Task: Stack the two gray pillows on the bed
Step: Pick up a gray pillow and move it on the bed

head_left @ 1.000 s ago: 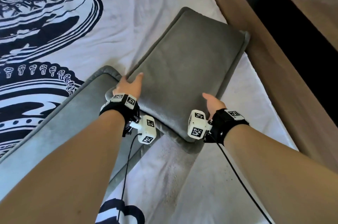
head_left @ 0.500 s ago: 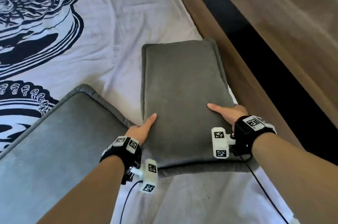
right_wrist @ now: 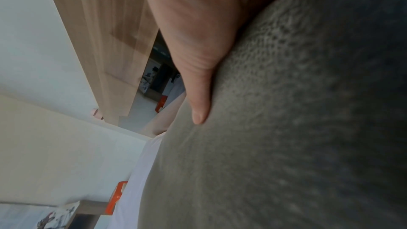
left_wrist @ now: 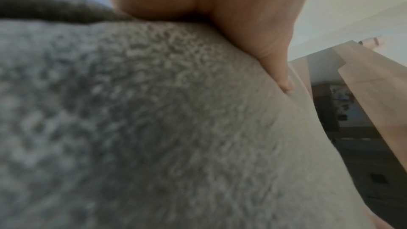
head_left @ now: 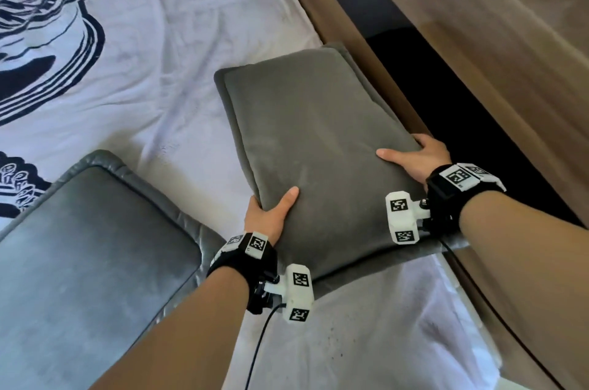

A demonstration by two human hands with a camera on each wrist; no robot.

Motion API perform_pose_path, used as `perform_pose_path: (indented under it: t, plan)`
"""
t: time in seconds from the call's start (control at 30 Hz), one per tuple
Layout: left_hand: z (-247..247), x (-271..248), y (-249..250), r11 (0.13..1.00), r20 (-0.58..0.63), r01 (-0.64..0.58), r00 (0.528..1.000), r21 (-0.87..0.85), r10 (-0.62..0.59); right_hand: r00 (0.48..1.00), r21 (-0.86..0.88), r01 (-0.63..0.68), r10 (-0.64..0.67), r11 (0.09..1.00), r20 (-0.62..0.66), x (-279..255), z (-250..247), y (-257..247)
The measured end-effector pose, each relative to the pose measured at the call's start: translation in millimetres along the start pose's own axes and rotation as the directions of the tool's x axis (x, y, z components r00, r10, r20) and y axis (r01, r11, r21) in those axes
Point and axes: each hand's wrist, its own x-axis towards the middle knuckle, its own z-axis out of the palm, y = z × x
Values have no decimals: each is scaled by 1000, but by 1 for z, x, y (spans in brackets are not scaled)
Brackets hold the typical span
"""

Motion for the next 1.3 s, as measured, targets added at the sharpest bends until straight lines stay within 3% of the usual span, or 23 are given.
perform_pose_path:
  t: [0.27,0.43,0.53,0.67,0.73,0.8,0.87,0.93,1.0,1.2,1.3]
  plan:
    - [39,27,-9,993,-2,-115,993,23,115,996,-37,65,-63,997,57,26,0,42]
    - [48,44,5,979,-60,-197,978,57,200,982,-70,187,-184,980,46,32,11,43]
    - [47,48,9,984,-84,-169,981,61,174,954,-155,284,-263,946,141,27,24,39]
    - [40,37,7,992,-155,-125,979,32,129,967,-161,237,-217,958,134,21,25,41]
    - [35,31,13,983,-264,-184,948,6,179,975,-99,213,-205,972,84,16,22,42]
    - [33,29,22,956,-338,-291,898,30,283,971,-99,220,-208,970,114,4,22,40]
    - [39,22,31,930,-229,-358,901,84,368,958,-169,253,-223,952,178,-9,25,38]
    - [48,15,35,932,-41,-343,936,116,349,955,-231,256,-208,939,213,-18,26,35]
    - [46,9,39,949,29,-301,954,97,300,964,-219,209,-163,953,212,-26,25,29]
    - [-32,7,41,971,-48,-120,992,-205,113,974,27,113,-116,993,194,-61,36,3]
    - [-94,-1,26,968,-86,-104,993,-227,86,960,237,-55,-14,970,280,-88,52,-17]
